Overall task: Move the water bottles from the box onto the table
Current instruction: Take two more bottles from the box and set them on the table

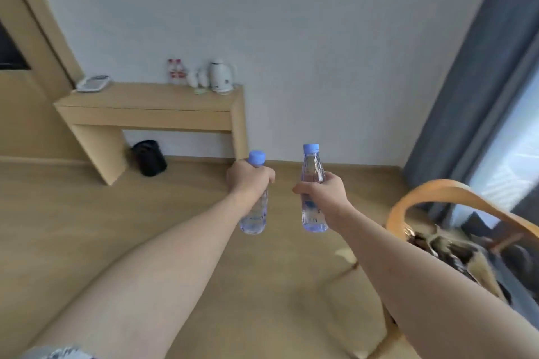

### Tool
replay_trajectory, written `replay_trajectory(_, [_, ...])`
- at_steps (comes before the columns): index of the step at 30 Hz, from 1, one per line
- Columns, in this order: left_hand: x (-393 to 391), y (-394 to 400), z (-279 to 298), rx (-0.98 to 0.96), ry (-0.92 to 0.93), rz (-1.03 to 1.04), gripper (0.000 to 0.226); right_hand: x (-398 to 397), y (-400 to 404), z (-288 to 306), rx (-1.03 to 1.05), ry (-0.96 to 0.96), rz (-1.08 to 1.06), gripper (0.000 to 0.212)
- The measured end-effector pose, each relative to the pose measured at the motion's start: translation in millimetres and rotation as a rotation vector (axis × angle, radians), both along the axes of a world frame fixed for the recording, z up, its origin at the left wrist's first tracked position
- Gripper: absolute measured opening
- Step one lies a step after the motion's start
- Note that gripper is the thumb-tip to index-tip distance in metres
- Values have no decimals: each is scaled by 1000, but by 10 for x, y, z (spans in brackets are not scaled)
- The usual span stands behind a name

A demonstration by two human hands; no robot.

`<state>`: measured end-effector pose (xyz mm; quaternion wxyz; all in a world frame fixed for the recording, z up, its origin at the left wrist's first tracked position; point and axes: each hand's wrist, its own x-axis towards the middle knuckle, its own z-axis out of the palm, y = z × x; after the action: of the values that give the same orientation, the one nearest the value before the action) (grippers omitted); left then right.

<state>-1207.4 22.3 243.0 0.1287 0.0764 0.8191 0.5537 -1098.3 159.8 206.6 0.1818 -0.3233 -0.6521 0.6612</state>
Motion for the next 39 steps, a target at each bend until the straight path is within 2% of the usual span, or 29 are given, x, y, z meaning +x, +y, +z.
replay_trajectory(5, [-750,-225,158,-6,0,166,15,-1119,-48,130,26,7,185,30])
replay_trajectory(8, [-1134,-434,179,-2,-13,250,38,-1704,-204,175,14,20,271,28])
replay_trajectory(9, [-1259,-521,171,-5,-10,282,39,-1875,-272,182,11,18,299,29])
replay_trajectory(13, [-1772,-881,93,-16,-15,400,21,-2530,-569,154,-2,18,419,32])
replay_trajectory(18, [-2604,-1288,-36,-17,-11,483,19,-3453,-928,40,9,-22,499,33])
replay_trajectory(29, [-5063,-1816,77,22,0,479,25,-5773,-1554,-55,66,-68,499,22])
replay_trajectory(39, [-6934,-1614,-76,-23,-22,423,19,-7587,-1376,-163,70,-80,492,24])
